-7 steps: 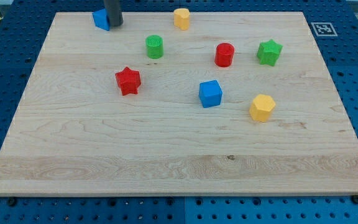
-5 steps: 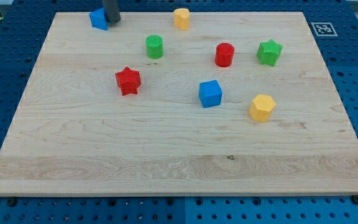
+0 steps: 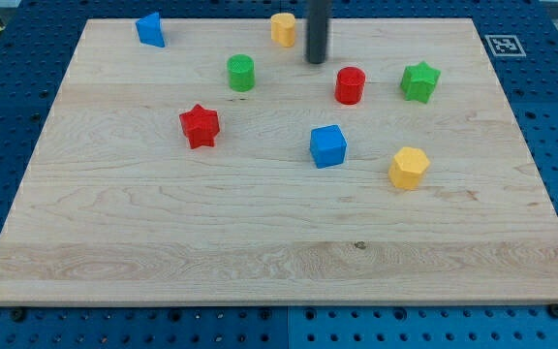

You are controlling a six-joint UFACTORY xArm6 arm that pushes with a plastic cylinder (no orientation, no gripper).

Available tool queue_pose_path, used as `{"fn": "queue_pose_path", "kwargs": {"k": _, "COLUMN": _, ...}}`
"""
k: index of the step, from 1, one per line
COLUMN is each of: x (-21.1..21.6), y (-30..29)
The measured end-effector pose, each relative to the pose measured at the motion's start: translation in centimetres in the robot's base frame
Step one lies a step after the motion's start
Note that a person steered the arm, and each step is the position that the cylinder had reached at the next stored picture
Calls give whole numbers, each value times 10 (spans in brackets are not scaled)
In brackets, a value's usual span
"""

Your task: Push the yellow heart to the bottom right of the triangle

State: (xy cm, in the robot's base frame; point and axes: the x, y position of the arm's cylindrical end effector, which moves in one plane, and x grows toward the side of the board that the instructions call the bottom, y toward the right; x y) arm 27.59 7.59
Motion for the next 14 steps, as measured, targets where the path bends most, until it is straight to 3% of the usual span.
{"fn": "queue_pose_path", "kwargs": {"k": 1, "x": -34, "y": 15}}
{"fn": "queue_pose_path", "kwargs": {"k": 2, "x": -54, "y": -9}}
{"fn": "queue_pose_path", "kwargs": {"k": 7, "x": -66, "y": -69}}
{"fn": "queue_pose_path", "kwargs": {"k": 14, "x": -50, "y": -178}}
